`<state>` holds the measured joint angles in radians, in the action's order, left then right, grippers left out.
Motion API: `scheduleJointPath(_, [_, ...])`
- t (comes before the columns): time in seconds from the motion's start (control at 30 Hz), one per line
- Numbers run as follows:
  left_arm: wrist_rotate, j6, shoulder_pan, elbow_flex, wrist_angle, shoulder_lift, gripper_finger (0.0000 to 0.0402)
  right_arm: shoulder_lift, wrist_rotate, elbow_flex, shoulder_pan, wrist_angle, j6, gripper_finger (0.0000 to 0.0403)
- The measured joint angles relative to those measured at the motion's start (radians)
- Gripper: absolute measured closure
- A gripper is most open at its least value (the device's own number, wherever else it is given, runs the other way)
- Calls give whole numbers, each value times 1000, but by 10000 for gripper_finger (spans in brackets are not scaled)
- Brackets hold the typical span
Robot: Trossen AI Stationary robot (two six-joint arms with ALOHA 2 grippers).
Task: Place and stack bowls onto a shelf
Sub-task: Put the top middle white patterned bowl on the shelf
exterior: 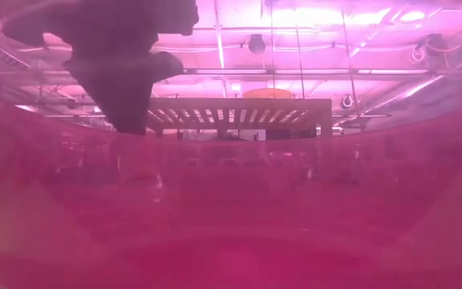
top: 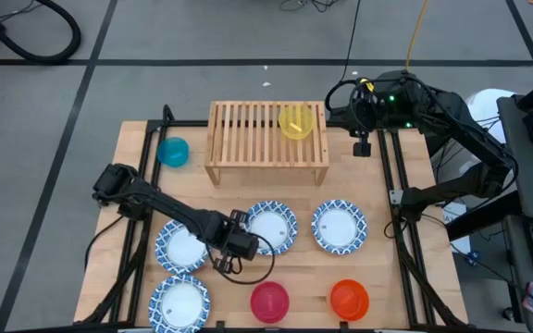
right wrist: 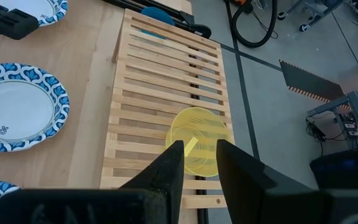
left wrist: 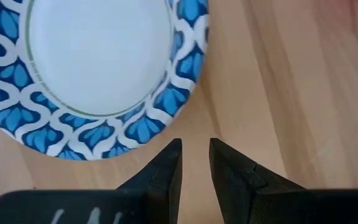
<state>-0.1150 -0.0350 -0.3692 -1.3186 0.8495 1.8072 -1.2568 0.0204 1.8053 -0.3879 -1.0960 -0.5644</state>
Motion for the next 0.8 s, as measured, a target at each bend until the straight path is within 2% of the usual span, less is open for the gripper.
scheduleJointPath(0.27, [0,-17,34,0,-28,-6,314,0,0,0,0,17,2,314])
scheduleJointPath(0.57, [-1,201,1,0,-58,-6,314,0,0,0,0,23,2,314])
scheduleJointPath(0.8, [0,82,-13,0,-69,-6,320,0,0,0,0,23,2,314])
